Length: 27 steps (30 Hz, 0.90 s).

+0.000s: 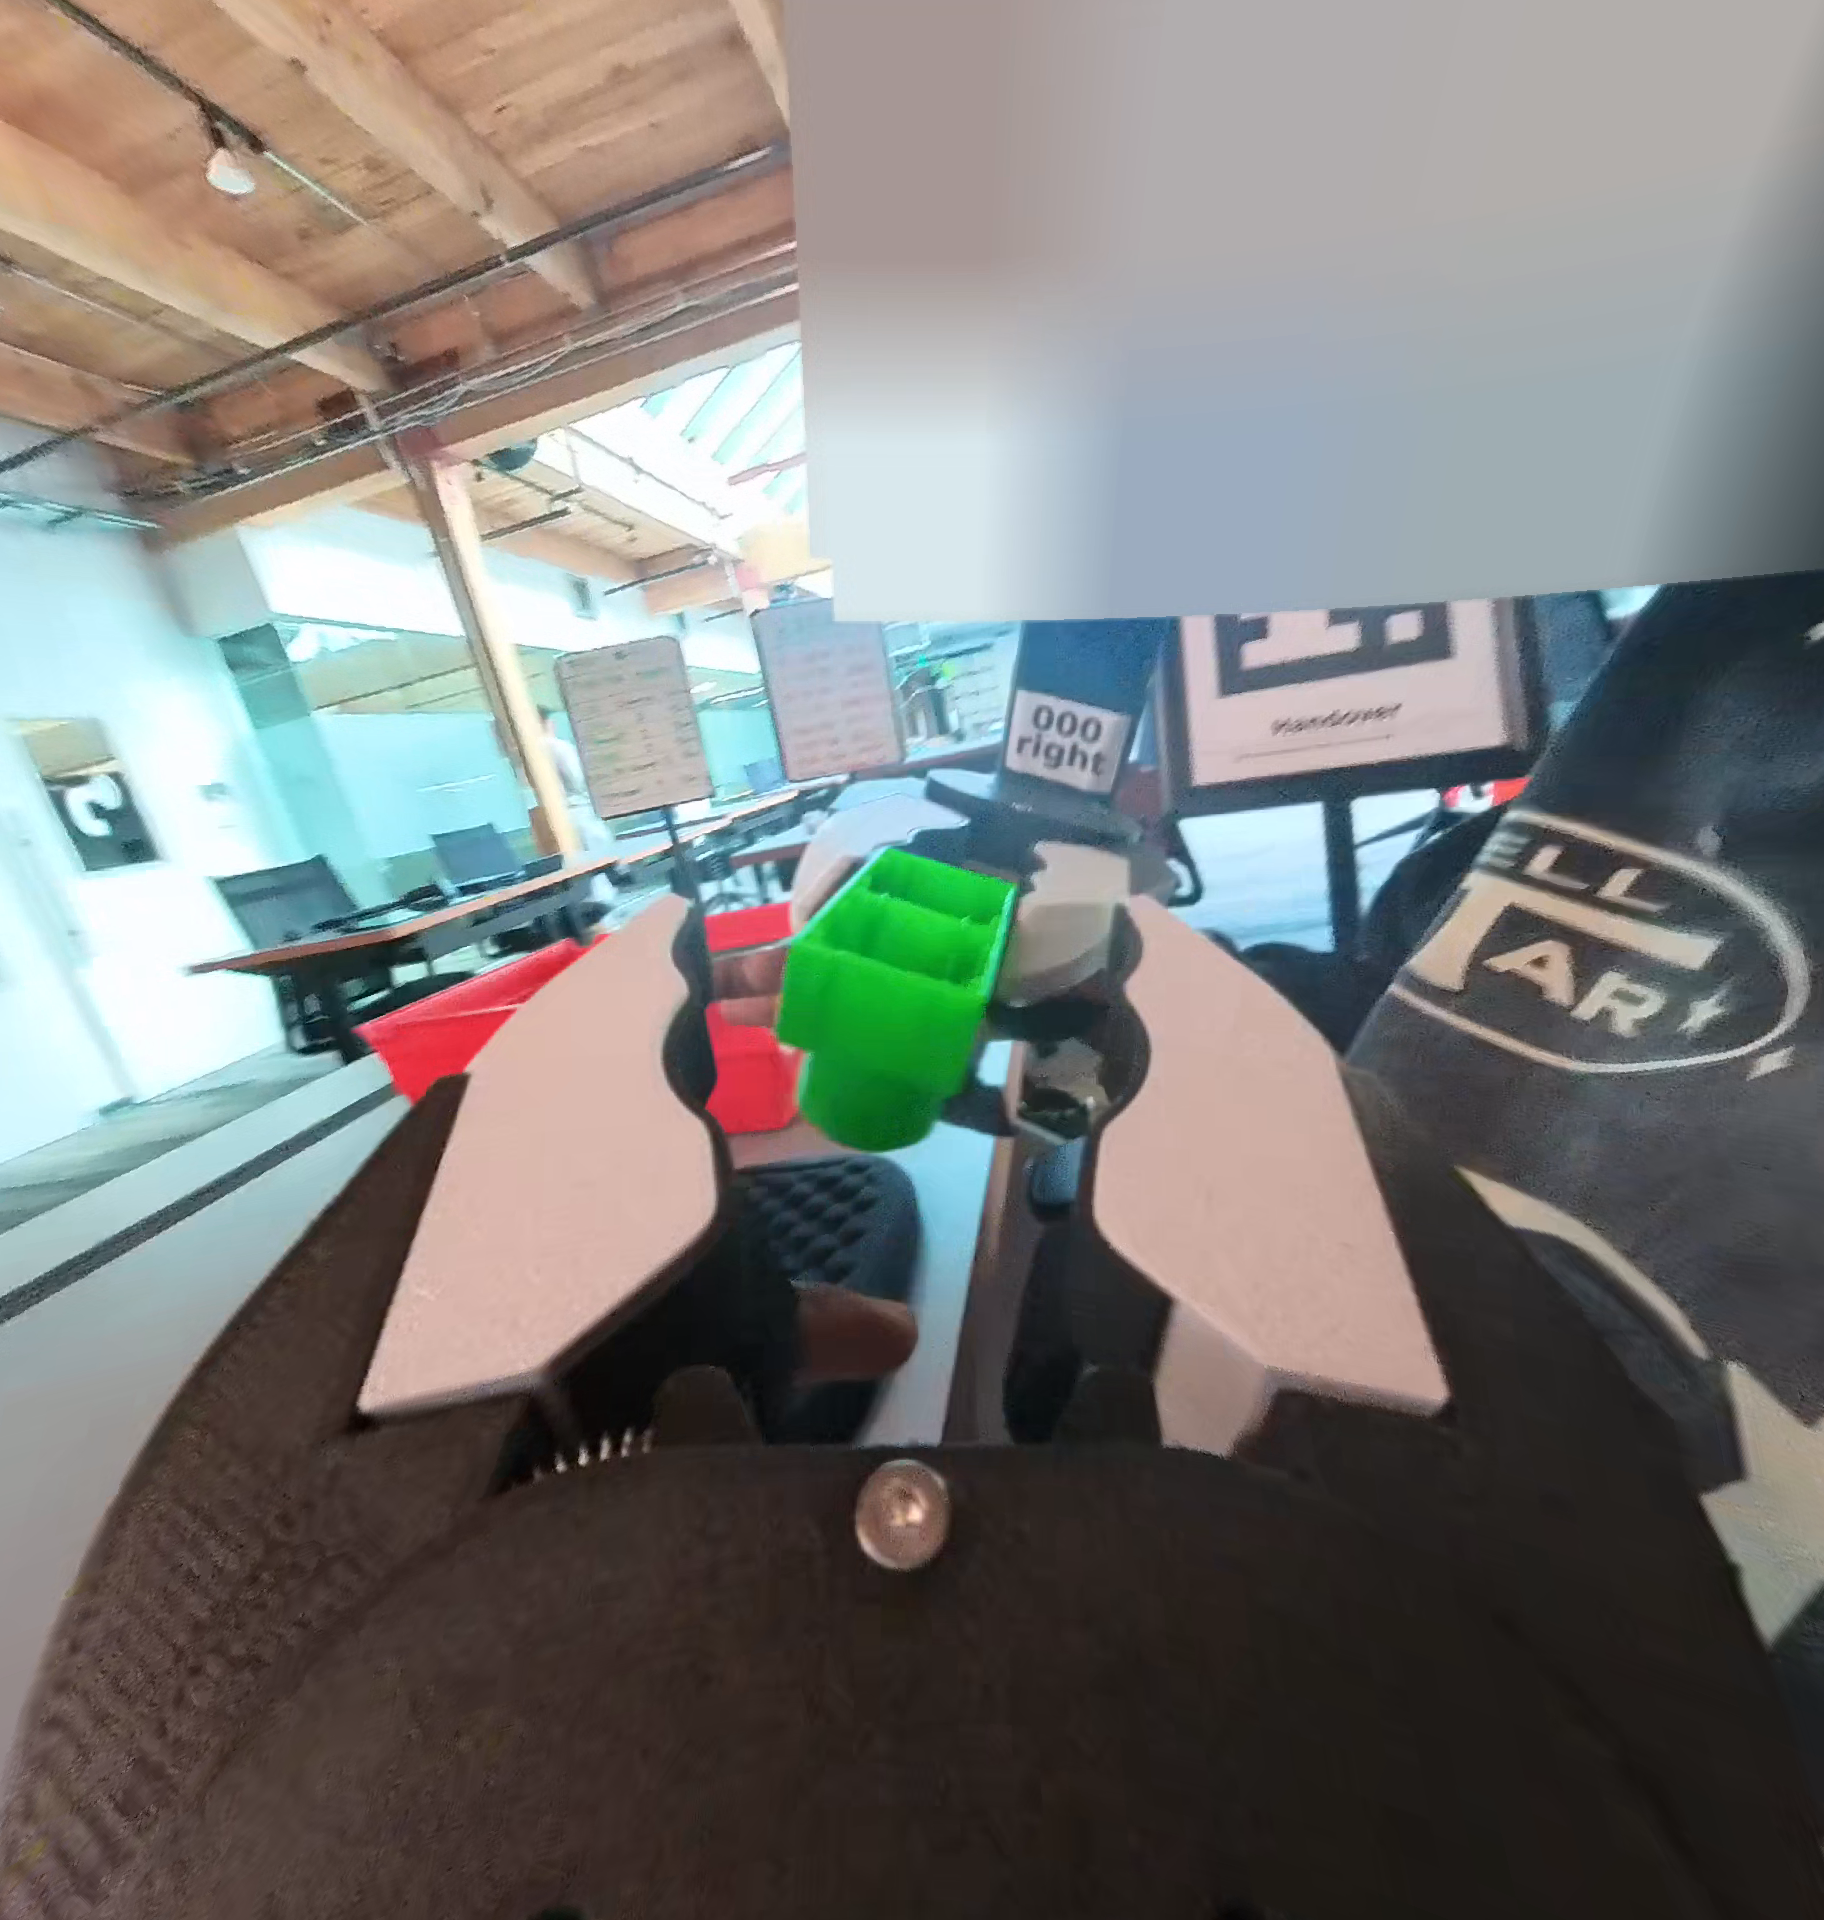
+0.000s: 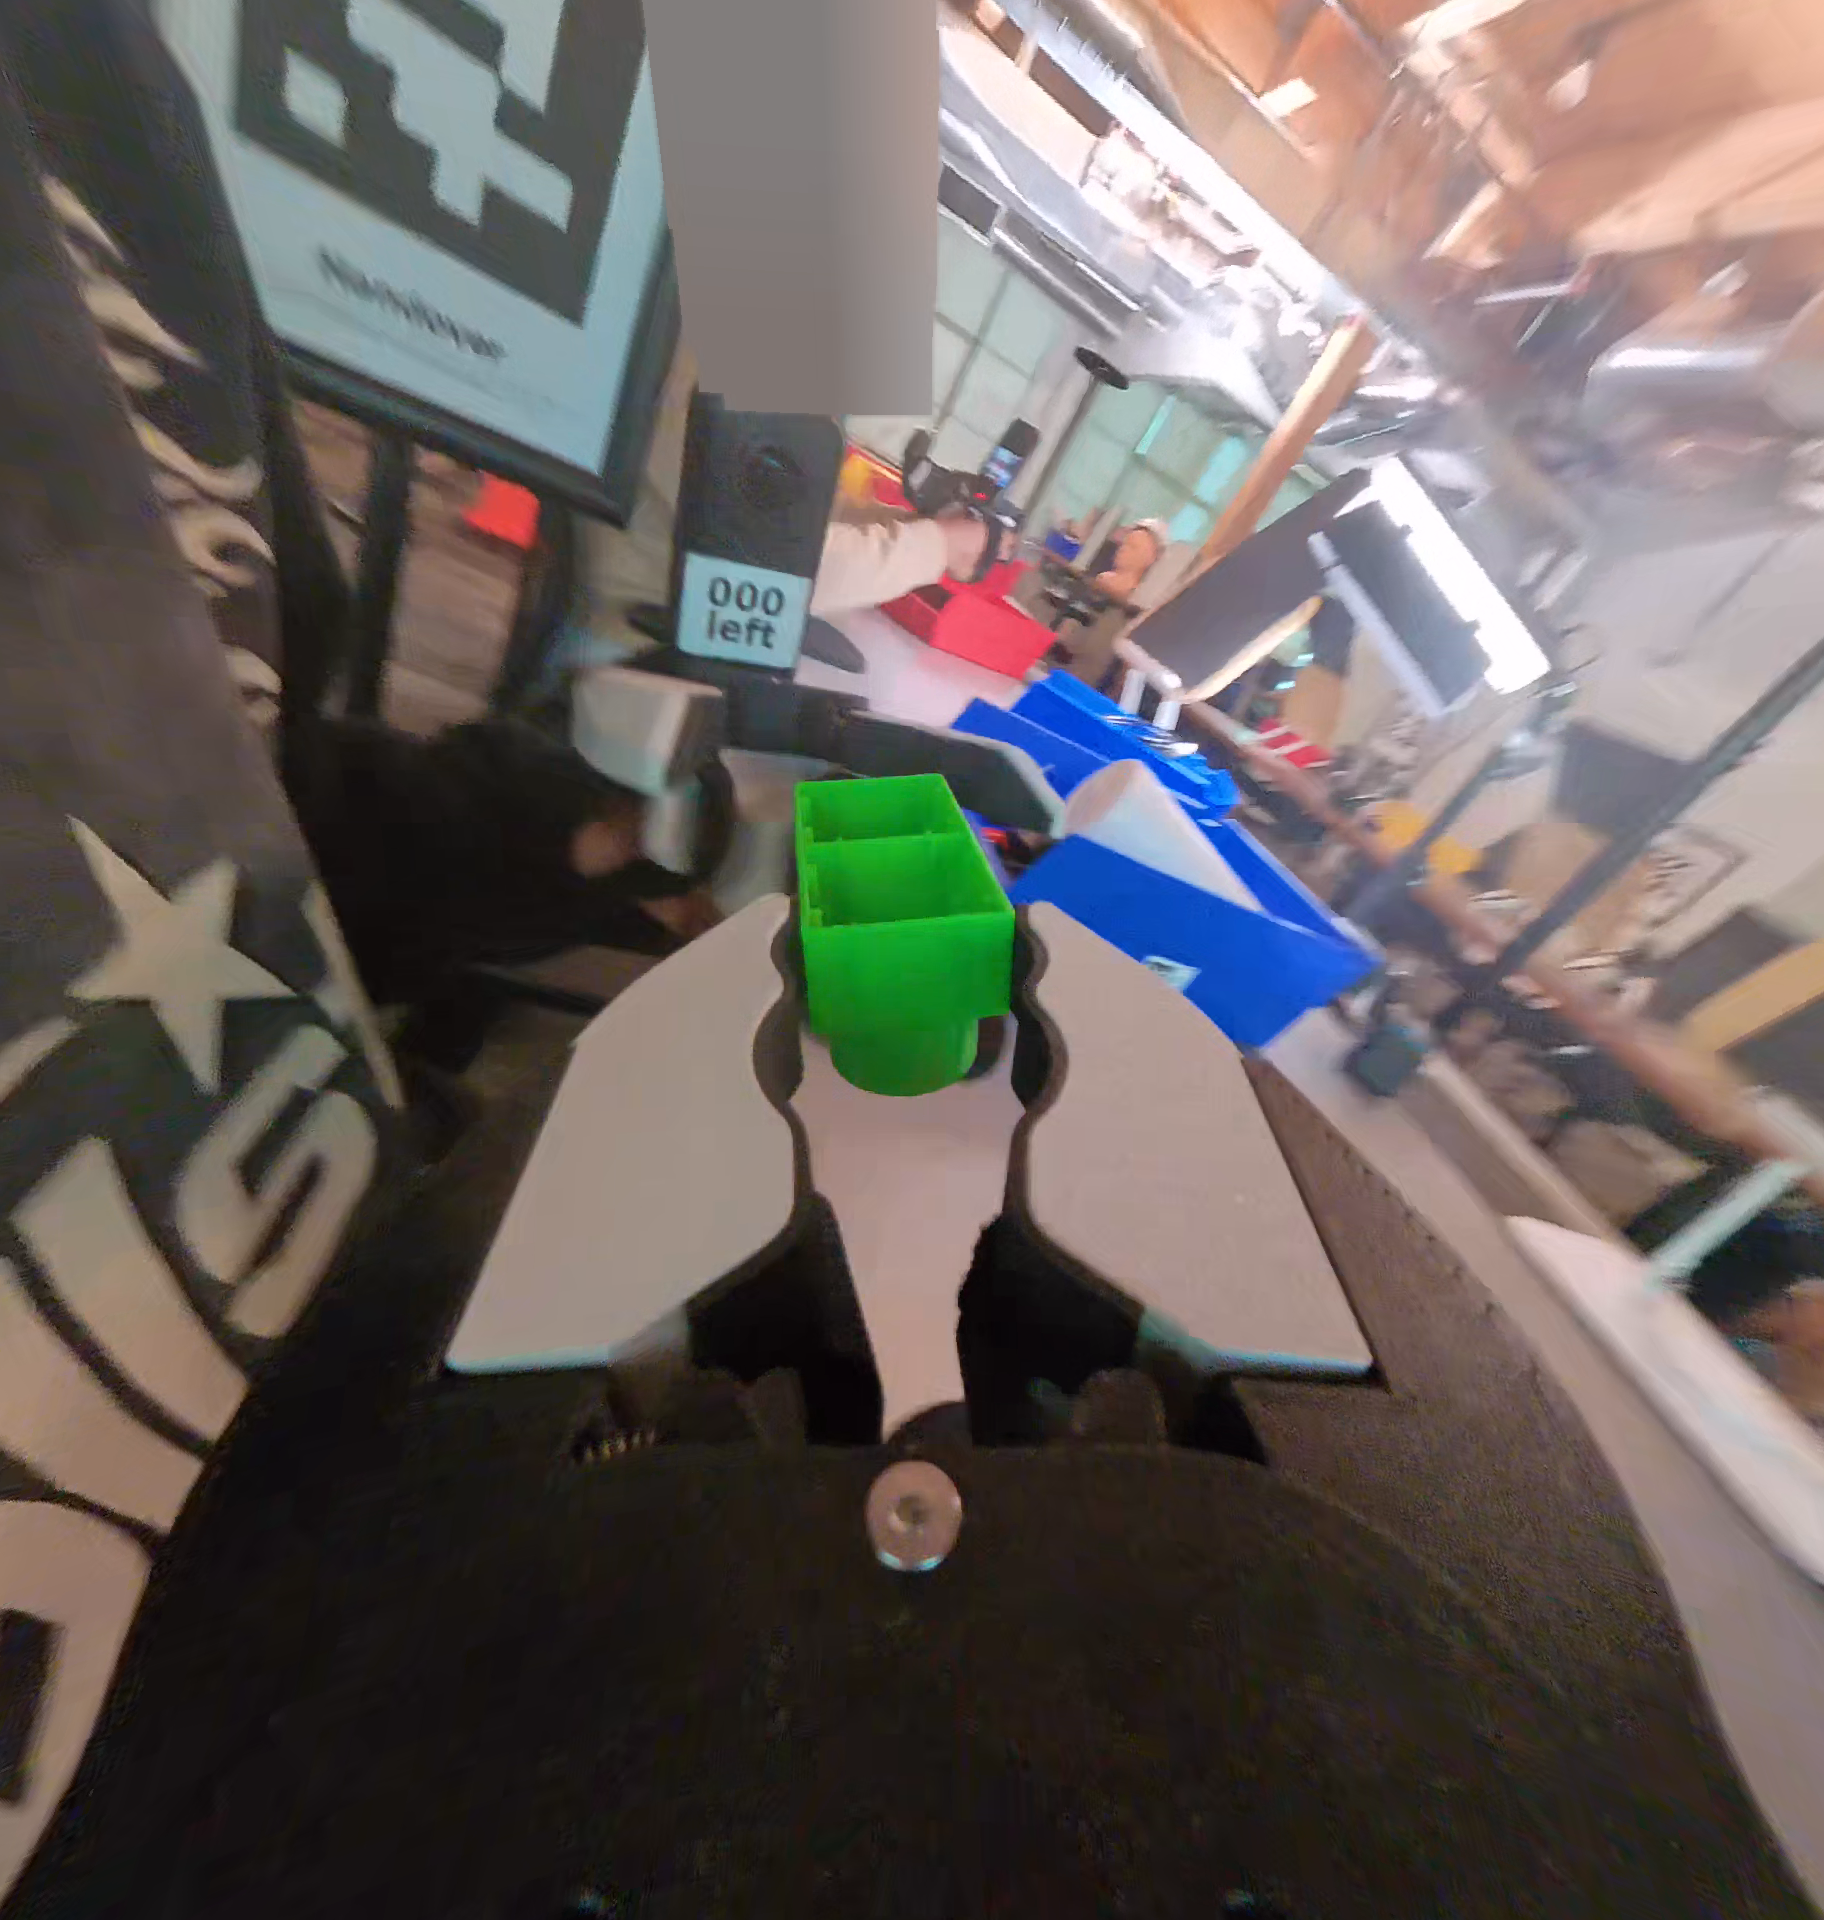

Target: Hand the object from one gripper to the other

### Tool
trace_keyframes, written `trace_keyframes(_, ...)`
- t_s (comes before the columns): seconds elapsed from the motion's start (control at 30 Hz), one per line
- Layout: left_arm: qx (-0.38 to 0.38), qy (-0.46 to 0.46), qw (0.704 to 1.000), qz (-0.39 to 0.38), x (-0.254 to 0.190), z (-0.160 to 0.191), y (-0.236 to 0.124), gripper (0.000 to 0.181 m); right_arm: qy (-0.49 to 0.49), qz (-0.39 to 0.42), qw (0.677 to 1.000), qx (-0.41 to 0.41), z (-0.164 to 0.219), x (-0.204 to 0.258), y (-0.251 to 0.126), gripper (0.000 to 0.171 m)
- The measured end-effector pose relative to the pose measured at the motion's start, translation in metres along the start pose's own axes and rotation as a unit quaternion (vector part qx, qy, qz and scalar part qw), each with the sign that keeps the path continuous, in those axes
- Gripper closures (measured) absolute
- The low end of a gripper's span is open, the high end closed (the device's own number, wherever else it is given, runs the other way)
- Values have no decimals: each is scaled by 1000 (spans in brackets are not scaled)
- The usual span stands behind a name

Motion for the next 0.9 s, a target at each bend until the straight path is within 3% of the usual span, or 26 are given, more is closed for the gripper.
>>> trace_keyframes(0.2, 11, -23, 1000, 10, 0, 3, 1, 142, 99, -26, 994, -33, -3, -2, -2, 134)
trace_keyframes(0.33, 12, -67, 998, 11, 3, 2, 2, 144, 113, -29, 992, -40, -1, -3, -2, 134)
trace_keyframes(0.4, 0, -131, 991, 6, 6, 1, 2, 144, 63, -23, 996, -63, -1, -3, -4, 126)
trace_keyframes(0.47, 1, -208, 978, 0, 13, 3, 1, 144, -28, -3, 996, -80, -1, -1, -6, 103)
trace_keyframes(0.57, -2, -312, 950, -4, 20, 9, 0, 144, -149, 15, 988, -46, 2, 1, -6, 90)
trace_keyframes(0.73, -7, -361, 933, 10, 19, 14, 3, 144, -327, 42, 944, 9, 6, 8, -1, 100)
trace_keyframes(0.83, -7, -366, 930, 16, 17, 15, 5, 144, -366, 55, 929, 29, 7, 9, 2, 122)
trace_keyframes(0.9, -7, -353, 935, 22, 16, 15, 5, 145, -363, 50, 930, 34, 6, 10, 1, 122)
Point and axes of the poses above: each gripper's, where its closed fingertips meet, y out along the fingers, z out of its underside, x = y × z across the jaws, the point moved 7 cm from there along -y, back along the fingers, and after that the axes turned 7 degrees about -x, right-handed, at the moved point
